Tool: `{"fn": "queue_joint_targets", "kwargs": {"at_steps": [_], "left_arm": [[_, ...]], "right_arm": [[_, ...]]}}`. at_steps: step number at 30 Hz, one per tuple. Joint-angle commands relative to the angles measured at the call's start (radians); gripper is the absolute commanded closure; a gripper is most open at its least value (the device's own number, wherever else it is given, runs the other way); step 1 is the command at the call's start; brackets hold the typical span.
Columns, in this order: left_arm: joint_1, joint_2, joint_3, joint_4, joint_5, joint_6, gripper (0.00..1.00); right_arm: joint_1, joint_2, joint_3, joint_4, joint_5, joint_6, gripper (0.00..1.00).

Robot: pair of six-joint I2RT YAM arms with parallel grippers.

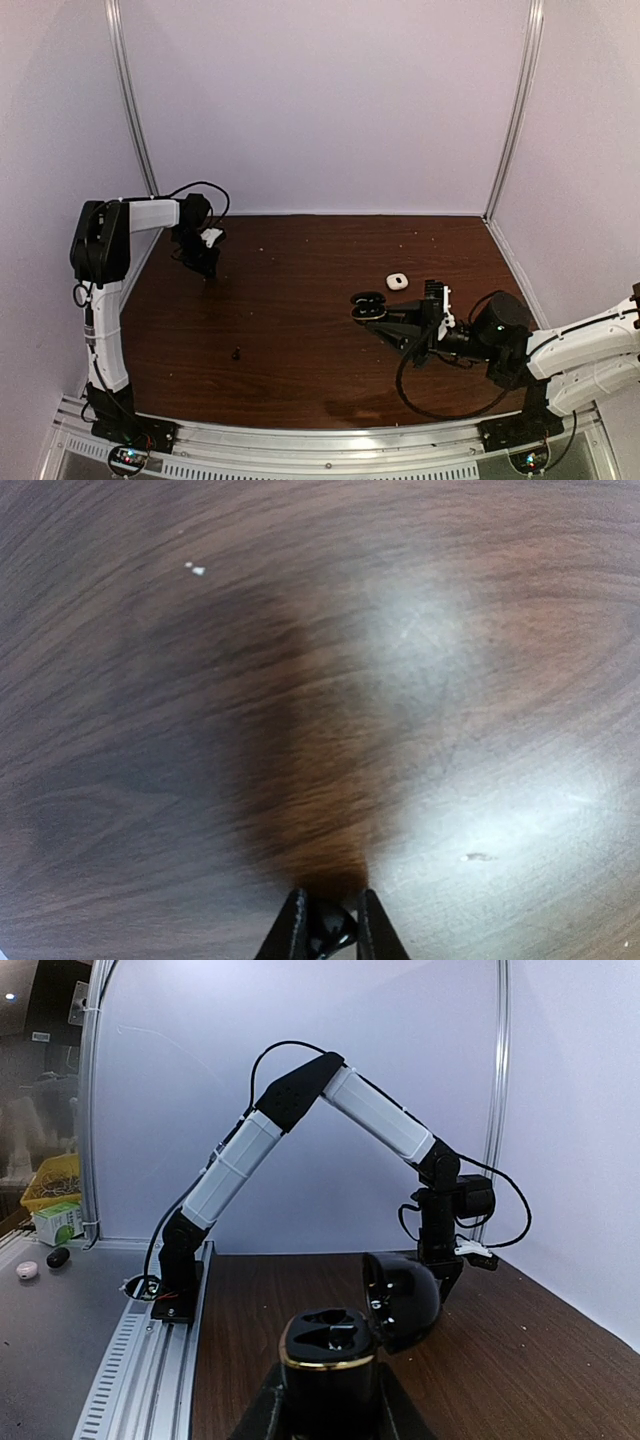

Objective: Insert the wireless bluetooth earbuds into the charging case
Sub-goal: Pick up the left earbud from the center of the board, then place the left earbud at the center of the board.

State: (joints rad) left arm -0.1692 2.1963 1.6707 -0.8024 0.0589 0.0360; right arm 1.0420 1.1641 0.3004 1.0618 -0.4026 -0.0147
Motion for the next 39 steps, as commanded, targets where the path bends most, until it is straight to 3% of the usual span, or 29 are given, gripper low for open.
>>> {"fn": "queue_joint_targets", "kwargs": {"at_steps": [1, 7, 14, 21, 30, 39], "left_arm": [[-0.009, -0.005, 0.022, -0.025, 0.066, 0.008, 0.89], [-0.125, -0.055, -0.021, -0.009, 0.129, -0.01, 0.91], [-0.426, -0.127, -0.14, 0.075, 0.231, -0.072, 0.91], [-0.624, -0.24, -0.265, 0.025, 0.159, -0.111, 0.94], [-0.734, -0.33, -0.346, -0.087, 0.134, -0.144, 0.94], [-0.803, -0.353, -0.408, -0.115, 0.12, -0.197, 0.94]], "right_arm": [[-0.007, -0.021, 0.016, -0.001, 0.015, 0.007, 0.99], [-0.007, -0.025, 0.02, -0.008, 0.018, 0.005, 0.99], [-0.007, -0.05, 0.016, -0.023, 0.021, 0.009, 0.99], [-0.007, -0.155, 0.005, -0.102, 0.0, 0.015, 0.99], [-0.007, -0.242, 0.0, -0.189, 0.018, 0.006, 0.99], [-0.007, -0.222, 0.0, -0.179, 0.013, 0.01, 0.99]]}}
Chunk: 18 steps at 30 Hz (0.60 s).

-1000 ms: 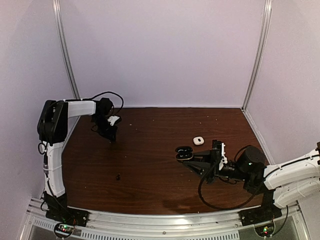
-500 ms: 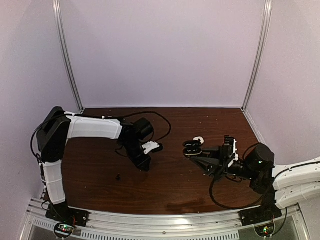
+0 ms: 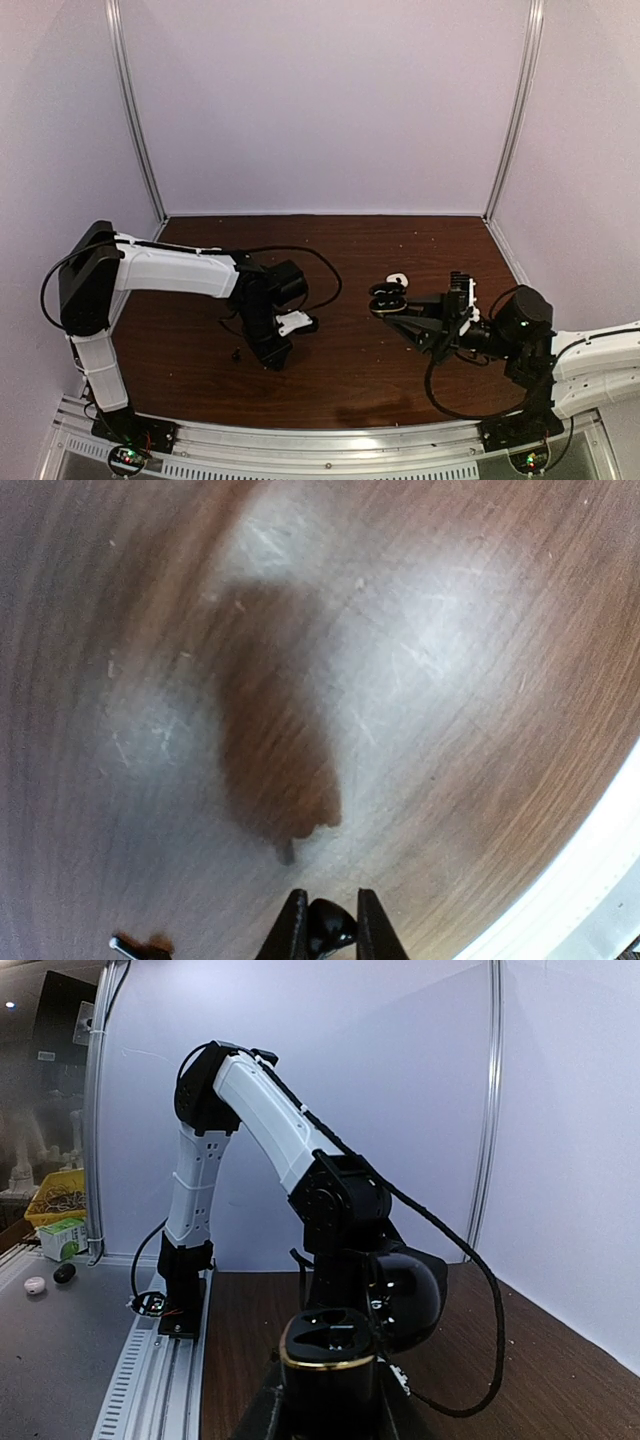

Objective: Insert the wireless bluetooth earbuds into the charging case
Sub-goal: Place the left earbud at the center of the board.

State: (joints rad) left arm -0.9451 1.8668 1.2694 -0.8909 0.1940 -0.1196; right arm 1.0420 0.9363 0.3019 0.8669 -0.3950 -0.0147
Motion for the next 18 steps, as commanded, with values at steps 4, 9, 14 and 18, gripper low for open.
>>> {"fn": "queue_joint_targets", "kwargs": {"at_steps": [4, 9, 14, 18], "left_arm": [[-0.047, -0.014, -0.011, -0.029, -0.026, -0.072, 0.94], [-0.08, 0.017, -0.018, -0.047, -0.06, -0.099, 0.93], [-0.102, 0.054, 0.005, -0.084, -0.104, -0.097, 0.93], [-0.108, 0.074, 0.019, -0.114, -0.127, -0.089, 0.92]], "right_arm": [[-0.007, 0.012, 0.001, 0.021, -0.002, 0.013, 0.99], [-0.007, 0.012, 0.0, 0.022, -0.002, 0.013, 0.99], [-0.006, 0.011, -0.001, 0.023, -0.003, 0.014, 0.99], [-0.005, 0.002, -0.007, 0.021, 0.0, 0.015, 0.99]]}}
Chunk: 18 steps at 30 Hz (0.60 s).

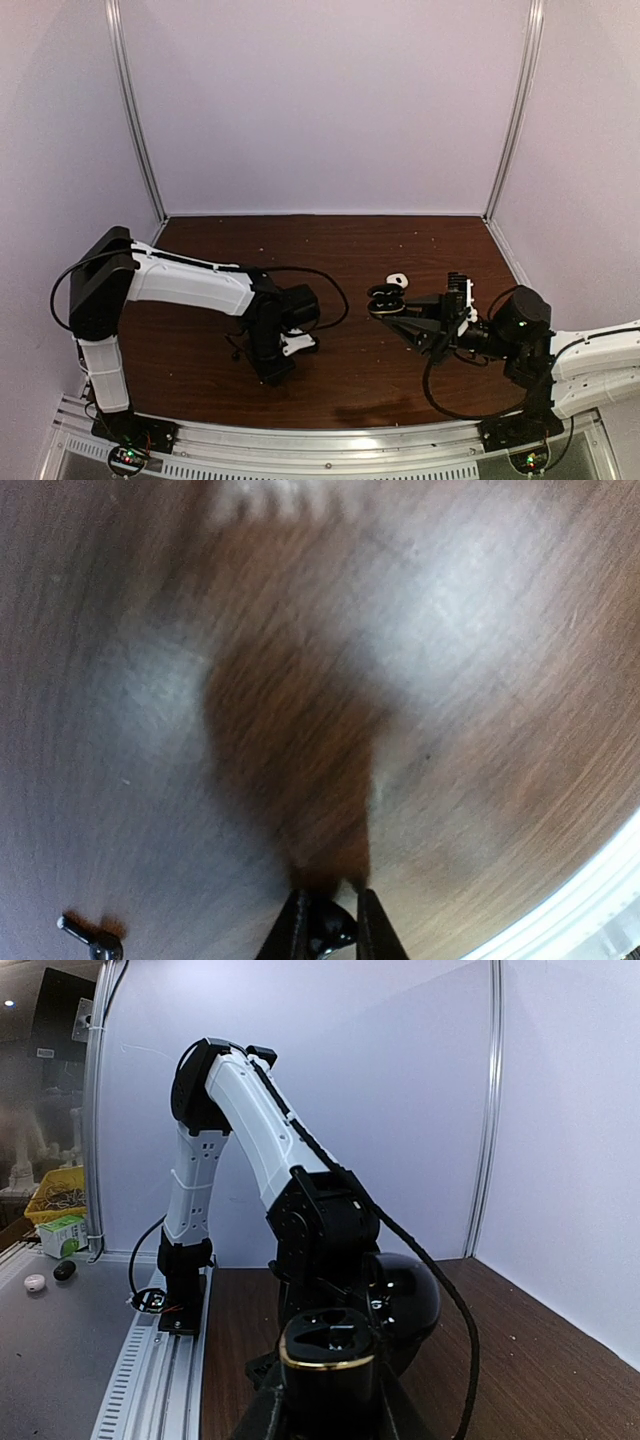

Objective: Insert the wireless bluetooth earbuds into the charging case
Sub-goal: Place the left earbud at the center of the board.

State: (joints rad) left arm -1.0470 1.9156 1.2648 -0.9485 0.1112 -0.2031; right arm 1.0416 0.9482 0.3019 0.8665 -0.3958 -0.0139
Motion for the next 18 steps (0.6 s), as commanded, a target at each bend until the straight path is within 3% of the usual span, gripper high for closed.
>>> {"fn": "queue_joint_targets", "kwargs": {"at_steps": [1, 9, 18], "left_arm": [[-0.007, 0.028, 0.027, -0.067, -0.053, -0.004, 0.92], [-0.029, 0.07, 0.069, -0.133, -0.096, -0.001, 0.8], [-0.048, 0.1, 0.105, -0.17, -0.152, -0.004, 0.75]], "right_arm": [[-0.006, -0.01, -0.009, 0.022, 0.003, 0.014, 0.99], [-0.007, -0.012, -0.018, 0.032, 0.003, 0.014, 0.99], [-0.006, -0.023, -0.03, 0.03, 0.011, 0.012, 0.99]]}}
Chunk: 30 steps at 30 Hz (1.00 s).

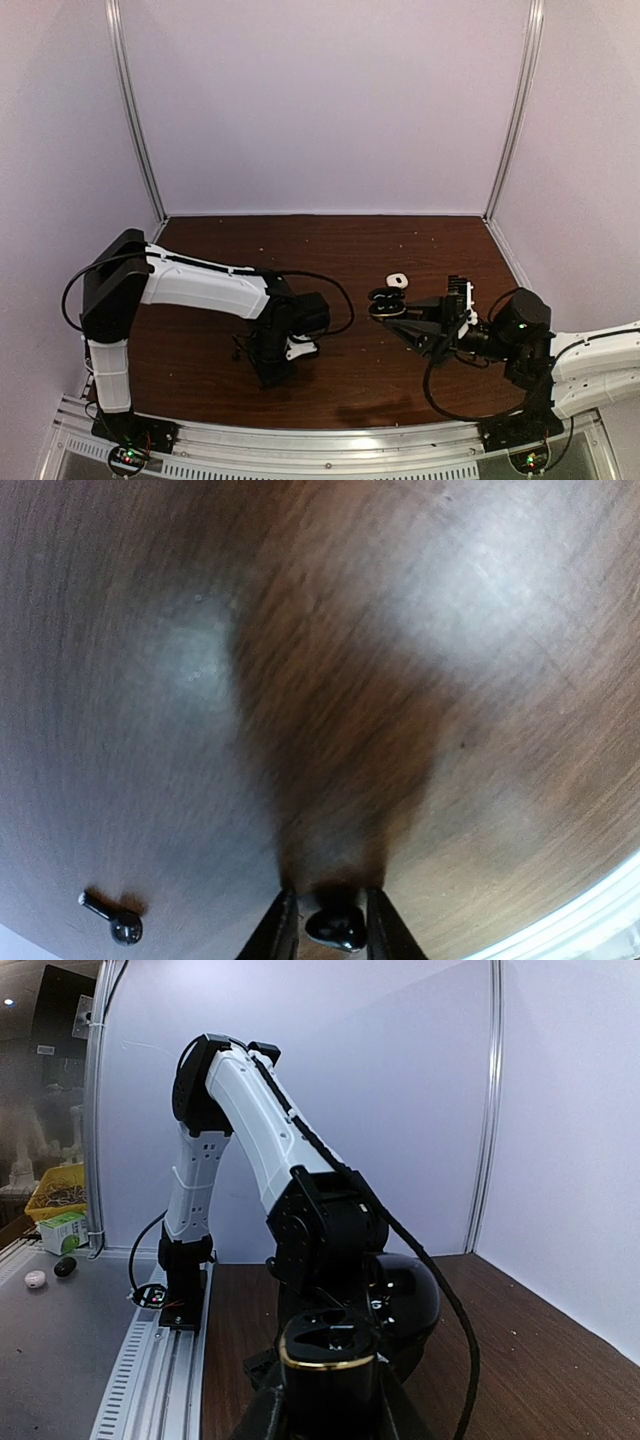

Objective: Insert the wireless bluetooth earbuds into the charging case
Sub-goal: Place the left earbud at the center of the board, then pick up the left earbud from the center of the board.

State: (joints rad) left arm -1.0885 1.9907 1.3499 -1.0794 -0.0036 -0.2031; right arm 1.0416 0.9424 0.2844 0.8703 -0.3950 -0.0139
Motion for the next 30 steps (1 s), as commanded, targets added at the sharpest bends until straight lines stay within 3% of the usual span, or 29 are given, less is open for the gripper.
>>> {"fn": "queue_joint_targets", "kwargs": {"at_steps": [1, 9, 20, 30], "left_arm": [[-0.008, 0.027, 0.02, -0.042, -0.04, -0.004, 0.75], [-0.017, 0.031, 0.023, -0.056, -0.044, -0.008, 0.76], [-0.019, 0.005, 0.045, -0.061, -0.101, -0.018, 0.86], [0.003, -0.095, 0.068, 0.047, -0.105, -0.052, 0.9]], "right_arm": [[-0.006, -0.019, -0.014, 0.026, 0.012, 0.011, 0.99], [-0.006, -0.019, -0.016, 0.024, 0.013, 0.008, 0.99], [-0.006, -0.025, -0.014, 0.016, 0.026, 0.006, 0.99], [-0.006, -0.012, -0.031, 0.061, 0.053, -0.007, 0.99]]}}
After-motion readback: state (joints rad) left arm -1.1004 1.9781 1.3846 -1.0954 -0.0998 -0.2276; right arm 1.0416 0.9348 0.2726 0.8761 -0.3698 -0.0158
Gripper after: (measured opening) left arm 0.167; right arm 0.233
